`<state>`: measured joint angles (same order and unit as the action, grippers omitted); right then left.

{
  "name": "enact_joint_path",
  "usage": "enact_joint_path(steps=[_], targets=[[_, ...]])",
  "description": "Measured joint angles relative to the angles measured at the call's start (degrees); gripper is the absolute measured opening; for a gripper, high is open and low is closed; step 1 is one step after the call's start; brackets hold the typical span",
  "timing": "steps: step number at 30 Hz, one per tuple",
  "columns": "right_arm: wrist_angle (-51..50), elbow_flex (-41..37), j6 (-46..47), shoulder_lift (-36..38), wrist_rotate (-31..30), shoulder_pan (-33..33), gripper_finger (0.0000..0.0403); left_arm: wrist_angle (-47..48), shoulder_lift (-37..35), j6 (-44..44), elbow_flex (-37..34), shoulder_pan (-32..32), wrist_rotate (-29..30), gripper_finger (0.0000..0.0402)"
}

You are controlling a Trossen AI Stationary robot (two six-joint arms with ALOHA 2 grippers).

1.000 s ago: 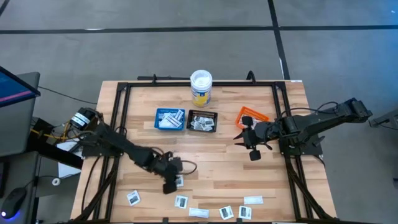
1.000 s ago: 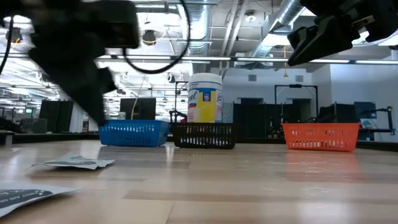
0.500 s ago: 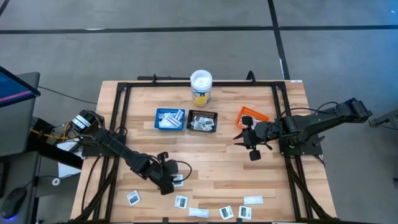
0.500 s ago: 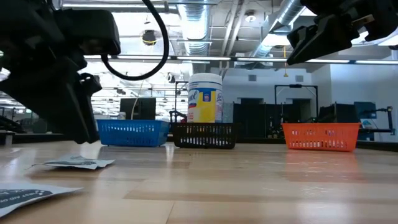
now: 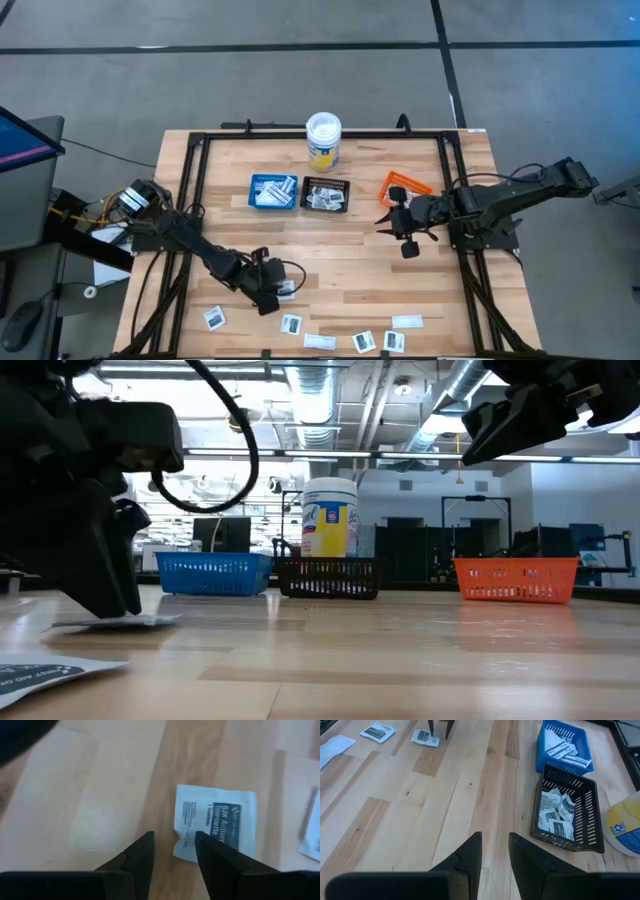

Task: Pick & Place First Aid Supplies
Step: Put the black towelette pack into the black bin

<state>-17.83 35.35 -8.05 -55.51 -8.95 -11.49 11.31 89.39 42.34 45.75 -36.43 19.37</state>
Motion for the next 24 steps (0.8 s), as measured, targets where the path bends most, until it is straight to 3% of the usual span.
enact_joint_path(steps=[6,13,16,19,24], targets=[[-0.14,0.0,0.02,0.0,0.0,0.0,0.009,-2.47,1.55,-0.04,-0.54,-0.21,0.91,0.0131],[-0.12,0.0,0.0,0.0,-0.02,0.0,0.009,-4.01,1.67,0.0,-0.58,0.16,0.7,0.0022],[-0.12,0.0,0.0,0.0,-0.02,0.0,0.009,-7.66,2.02,-0.86,-0.67,0.6,2.75,0.0009],[-0.04,0.0,0.0,0.0,-0.02,0.0,0.009,-12.94,2.14,-7.55,-0.83,1.83,7.47,0.0007],[0.16,0.0,-0.01,0.0,-0.02,0.0,0.009,-25.52,2.09,-23.83,-0.74,5.59,23.41,0.0005]])
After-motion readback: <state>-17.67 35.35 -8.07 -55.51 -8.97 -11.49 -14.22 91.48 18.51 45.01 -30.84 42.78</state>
